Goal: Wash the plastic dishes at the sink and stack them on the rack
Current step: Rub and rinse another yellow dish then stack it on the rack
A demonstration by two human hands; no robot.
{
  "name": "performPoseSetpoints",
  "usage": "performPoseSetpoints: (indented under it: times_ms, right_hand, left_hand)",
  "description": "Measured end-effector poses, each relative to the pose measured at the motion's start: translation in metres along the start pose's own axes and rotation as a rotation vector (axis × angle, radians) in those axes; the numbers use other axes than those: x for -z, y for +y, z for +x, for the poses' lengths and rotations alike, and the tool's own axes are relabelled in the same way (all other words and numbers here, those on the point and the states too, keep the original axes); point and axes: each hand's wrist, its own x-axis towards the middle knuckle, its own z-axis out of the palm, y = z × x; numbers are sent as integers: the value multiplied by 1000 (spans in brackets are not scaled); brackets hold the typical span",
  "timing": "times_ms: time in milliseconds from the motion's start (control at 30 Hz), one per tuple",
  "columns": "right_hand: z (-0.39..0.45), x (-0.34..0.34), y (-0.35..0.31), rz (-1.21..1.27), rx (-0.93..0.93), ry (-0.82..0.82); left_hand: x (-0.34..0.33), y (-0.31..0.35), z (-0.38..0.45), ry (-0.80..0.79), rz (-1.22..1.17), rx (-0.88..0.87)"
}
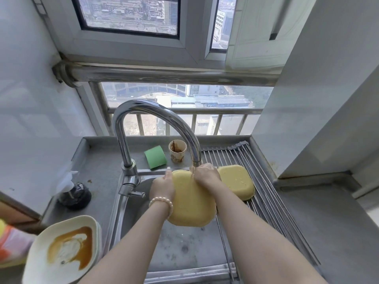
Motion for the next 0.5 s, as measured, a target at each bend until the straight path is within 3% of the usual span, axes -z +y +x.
performPoseSetpoints:
  times_ms: [133, 233, 333, 433, 500]
  right_hand:
    - [0, 6, -1, 110, -37, 17]
    - [3, 0, 3, 207, -70, 53]
    - [-1, -14, 6, 329, -86, 227]
    - [-16, -35, -7, 95, -12, 421]
    - [-29, -47, -10, -67, 0, 455]
  left_hand:
    - [-9, -9, -8, 15, 458, -363]
    - [-11, -6, -1, 0, 508, -411]
    - [-7, 5, 8, -28, 314, -266]
    - [-4, 5, 19, 11, 44, 13]
    - [-3, 2, 27, 23, -133, 202]
